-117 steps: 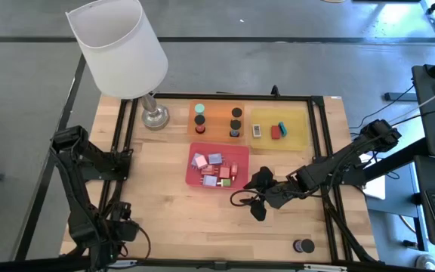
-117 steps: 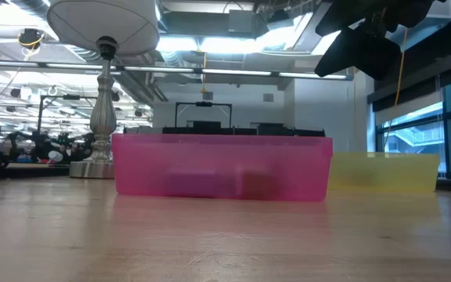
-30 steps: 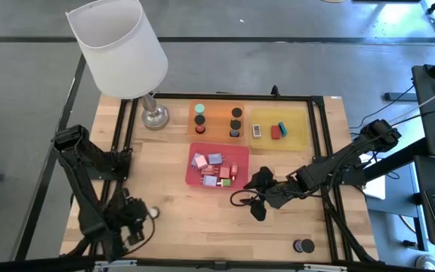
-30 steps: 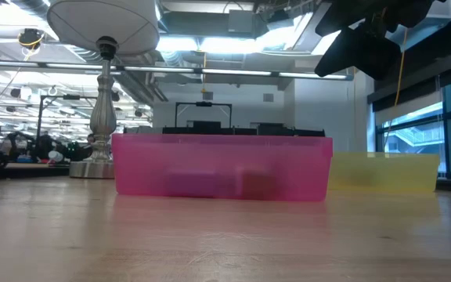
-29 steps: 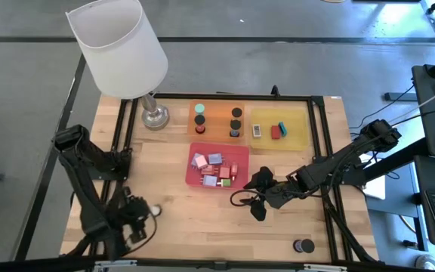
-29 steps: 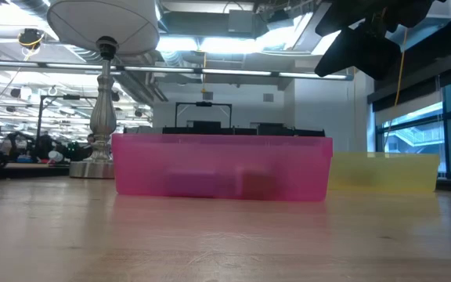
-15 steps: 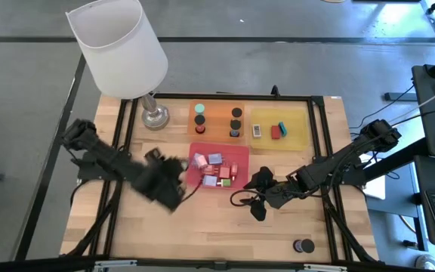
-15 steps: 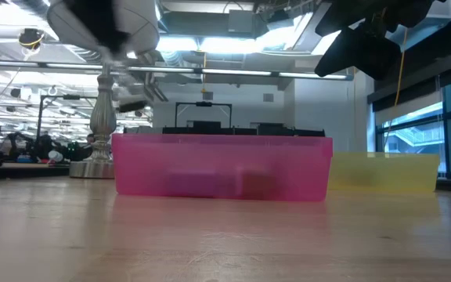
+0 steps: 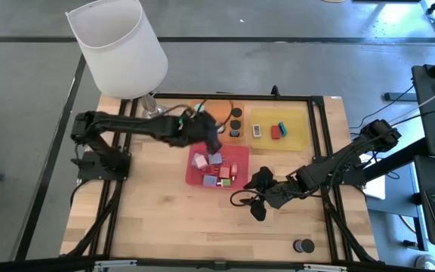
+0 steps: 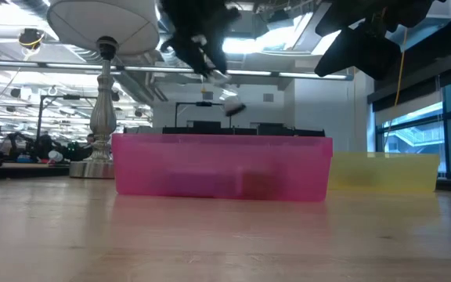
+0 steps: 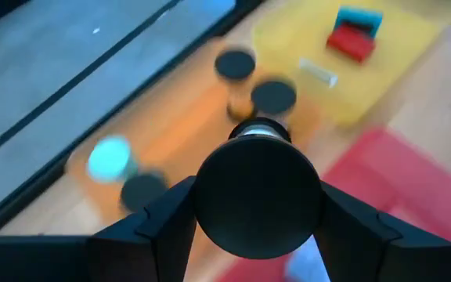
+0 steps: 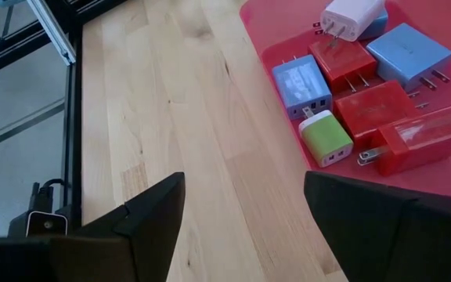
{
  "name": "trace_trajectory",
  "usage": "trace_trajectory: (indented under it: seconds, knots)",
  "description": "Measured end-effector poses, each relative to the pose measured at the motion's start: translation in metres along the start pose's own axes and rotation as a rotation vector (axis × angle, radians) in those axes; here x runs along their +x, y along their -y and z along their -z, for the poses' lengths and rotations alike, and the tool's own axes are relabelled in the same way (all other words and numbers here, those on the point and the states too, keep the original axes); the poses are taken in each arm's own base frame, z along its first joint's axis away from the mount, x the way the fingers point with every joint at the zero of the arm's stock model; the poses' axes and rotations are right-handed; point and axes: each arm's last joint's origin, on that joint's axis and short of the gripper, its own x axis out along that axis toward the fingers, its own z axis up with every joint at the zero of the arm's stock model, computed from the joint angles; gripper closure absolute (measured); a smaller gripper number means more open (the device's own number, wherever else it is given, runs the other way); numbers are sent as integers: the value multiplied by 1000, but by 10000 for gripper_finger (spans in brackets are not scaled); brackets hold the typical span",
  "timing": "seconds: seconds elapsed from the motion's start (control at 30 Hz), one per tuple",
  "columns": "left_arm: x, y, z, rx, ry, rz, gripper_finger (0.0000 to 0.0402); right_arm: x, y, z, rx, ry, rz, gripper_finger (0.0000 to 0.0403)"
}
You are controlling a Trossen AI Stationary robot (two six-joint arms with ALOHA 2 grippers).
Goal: Pick & Place Office items
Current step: Put the white black hourglass into the orange bin
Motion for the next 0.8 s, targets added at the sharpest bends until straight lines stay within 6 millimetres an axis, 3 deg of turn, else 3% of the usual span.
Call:
trace_trajectory:
  seconds: [0.2, 0.4, 0.6, 0.8]
  knots:
    - [59, -12, -17, -2, -12, 29, 185, 0, 0, 0, 2, 4, -5, 138]
    - [104, -40, -16, -30, -129, -5, 185, 0, -1, -1, 4, 5, -7, 138]
    - [121, -65, -19, -70, -170, -41, 185, 0, 0, 0, 0, 2, -5, 138]
    - [133, -73, -20, -45, -174, -56, 185, 0, 0, 0, -94, 4, -2, 138]
